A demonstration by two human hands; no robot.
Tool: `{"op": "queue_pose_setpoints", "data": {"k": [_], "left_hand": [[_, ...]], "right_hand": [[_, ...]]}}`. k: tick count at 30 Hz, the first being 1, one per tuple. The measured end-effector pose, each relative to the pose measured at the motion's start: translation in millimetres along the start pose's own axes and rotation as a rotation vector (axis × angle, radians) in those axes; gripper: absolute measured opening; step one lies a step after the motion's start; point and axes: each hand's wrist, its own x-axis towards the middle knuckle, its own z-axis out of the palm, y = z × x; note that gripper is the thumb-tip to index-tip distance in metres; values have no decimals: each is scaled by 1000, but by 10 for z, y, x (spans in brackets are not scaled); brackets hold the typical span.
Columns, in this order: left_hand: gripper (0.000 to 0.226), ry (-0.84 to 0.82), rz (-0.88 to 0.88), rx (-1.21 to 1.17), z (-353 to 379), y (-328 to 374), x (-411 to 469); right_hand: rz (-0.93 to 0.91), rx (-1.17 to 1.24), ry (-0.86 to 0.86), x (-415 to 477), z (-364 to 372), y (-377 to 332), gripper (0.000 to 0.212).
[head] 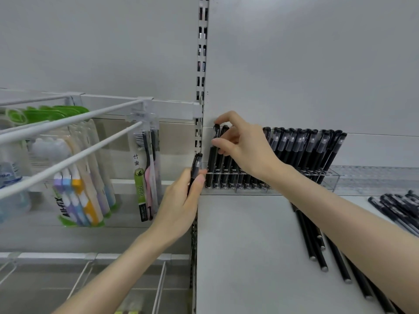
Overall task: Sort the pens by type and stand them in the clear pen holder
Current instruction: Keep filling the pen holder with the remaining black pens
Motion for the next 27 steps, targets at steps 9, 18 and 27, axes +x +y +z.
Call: {"op": "queue_pose_setpoints", "data": {"k": [9,18,27], "left_hand": [[28,14,63,103,81,64,76],[29,-20,161,174,266,105,191],[40,52,44,198,136,-241,181]], "right_hand": [[57,208,44,-174,-121,-94,20],[79,349,-2,-288,-220,-128,9],[56,369,326,-51,-330,-35,7]]}}
